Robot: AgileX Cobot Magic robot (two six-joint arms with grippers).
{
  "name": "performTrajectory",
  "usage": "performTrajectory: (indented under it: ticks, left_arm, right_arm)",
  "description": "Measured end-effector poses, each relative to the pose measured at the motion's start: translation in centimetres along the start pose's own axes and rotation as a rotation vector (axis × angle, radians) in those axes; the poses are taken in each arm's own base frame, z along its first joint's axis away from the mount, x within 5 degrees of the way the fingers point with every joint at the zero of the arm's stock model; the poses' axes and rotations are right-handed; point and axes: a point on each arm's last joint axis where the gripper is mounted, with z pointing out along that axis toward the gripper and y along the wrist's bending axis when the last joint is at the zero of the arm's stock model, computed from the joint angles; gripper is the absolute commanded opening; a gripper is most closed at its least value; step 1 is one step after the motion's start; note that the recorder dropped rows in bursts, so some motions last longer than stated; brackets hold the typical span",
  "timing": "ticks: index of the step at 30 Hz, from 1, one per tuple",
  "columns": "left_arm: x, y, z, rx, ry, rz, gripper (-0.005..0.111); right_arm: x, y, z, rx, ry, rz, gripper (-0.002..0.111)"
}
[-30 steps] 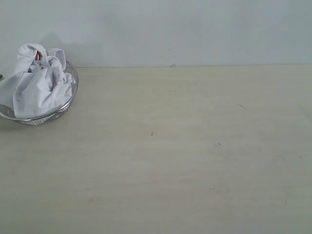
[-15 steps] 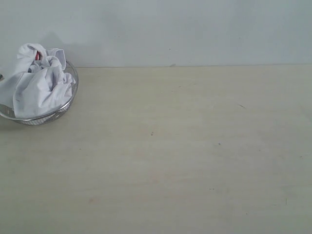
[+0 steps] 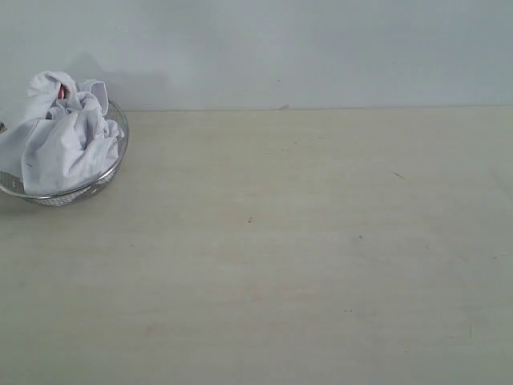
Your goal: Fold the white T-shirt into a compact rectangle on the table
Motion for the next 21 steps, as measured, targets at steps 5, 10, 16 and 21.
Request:
performTrajectory:
  ticks: [5, 10, 16, 21]
  left_arm:
    - [-2.7, -3.0, 0.7, 0.01, 0.021, -0.022, 0.004]
    - [-4.9, -5.5, 3.5, -0.108, 0.172, 0.132, 0.004]
    - [-6.5, -7.1, 10.8, -0.286, 0.409, 0.37, 0.004]
    - [-5.1, -5.0, 22.6, -0.414, 0.665, 0.609, 0.004]
  right_arm:
    - [0.0, 0.0, 0.0, 0.0, 0.0, 0.0, 0.0]
    - [0.0, 0.0, 0.0, 0.0, 0.0, 0.0, 0.0]
    - [0.0, 0.0, 0.0, 0.0, 0.0, 0.0, 0.0]
    - [0.0, 0.0, 0.0, 0.0, 0.0, 0.0, 0.0]
